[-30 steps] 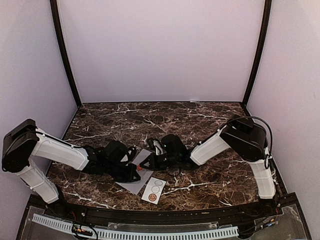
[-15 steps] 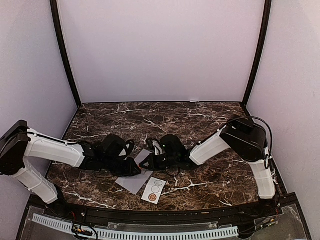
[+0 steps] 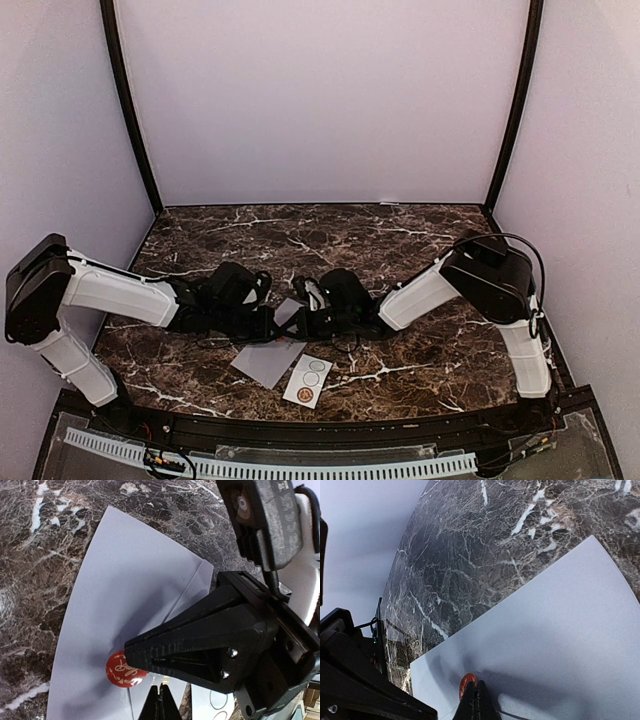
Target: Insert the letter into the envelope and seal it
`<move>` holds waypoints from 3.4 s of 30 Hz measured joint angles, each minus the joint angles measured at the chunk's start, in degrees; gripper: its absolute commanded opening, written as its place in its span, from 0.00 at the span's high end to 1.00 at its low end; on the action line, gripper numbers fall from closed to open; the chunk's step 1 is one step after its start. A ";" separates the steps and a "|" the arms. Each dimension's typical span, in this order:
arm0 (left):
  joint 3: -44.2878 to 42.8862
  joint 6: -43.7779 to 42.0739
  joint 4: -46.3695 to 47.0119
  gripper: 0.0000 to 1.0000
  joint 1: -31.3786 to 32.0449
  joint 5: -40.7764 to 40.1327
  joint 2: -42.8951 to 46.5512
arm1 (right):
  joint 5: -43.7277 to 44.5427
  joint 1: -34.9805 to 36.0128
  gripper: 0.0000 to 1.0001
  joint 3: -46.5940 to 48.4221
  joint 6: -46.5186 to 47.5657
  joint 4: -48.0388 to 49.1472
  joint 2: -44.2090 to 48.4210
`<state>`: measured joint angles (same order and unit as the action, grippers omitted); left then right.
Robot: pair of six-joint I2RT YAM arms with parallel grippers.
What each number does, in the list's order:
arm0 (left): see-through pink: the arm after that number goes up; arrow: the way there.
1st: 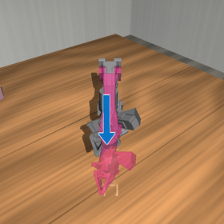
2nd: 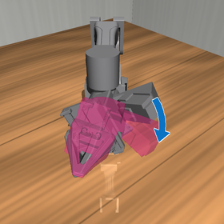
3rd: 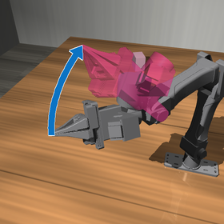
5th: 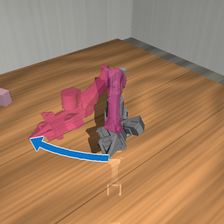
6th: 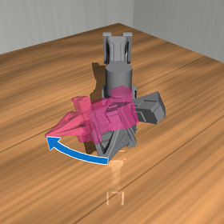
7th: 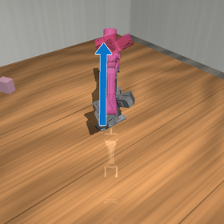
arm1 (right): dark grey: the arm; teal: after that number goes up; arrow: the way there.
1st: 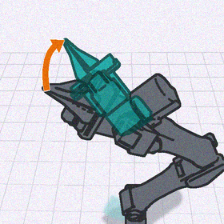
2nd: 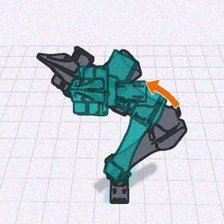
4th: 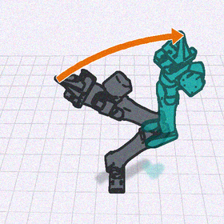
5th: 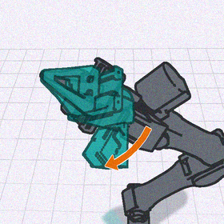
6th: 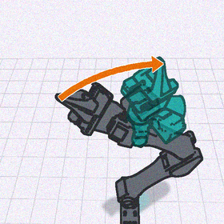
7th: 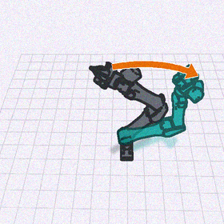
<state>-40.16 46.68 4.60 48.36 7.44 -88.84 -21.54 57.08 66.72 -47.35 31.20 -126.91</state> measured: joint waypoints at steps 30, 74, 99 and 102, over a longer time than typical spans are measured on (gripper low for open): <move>2.73 0.74 6.19 1.00 0.00 -0.63 -4.46 | 1.55 0.24 0.92 0.33 1.62 -2.60 0.81; 5.49 1.60 9.29 1.00 -0.24 3.04 -3.28 | 2.14 1.55 1.00 5.29 5.09 -16.24 3.13; 3.69 0.61 2.99 1.00 -2.45 0.11 2.82 | 3.85 1.99 1.00 6.91 3.52 -17.77 1.70; 3.65 0.46 3.02 1.00 -2.82 0.15 2.54 | 3.87 1.99 1.00 6.91 3.50 -17.77 1.70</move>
<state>-36.51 47.13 7.62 45.54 7.60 -86.30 -17.67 59.07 73.63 -43.86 13.43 -125.21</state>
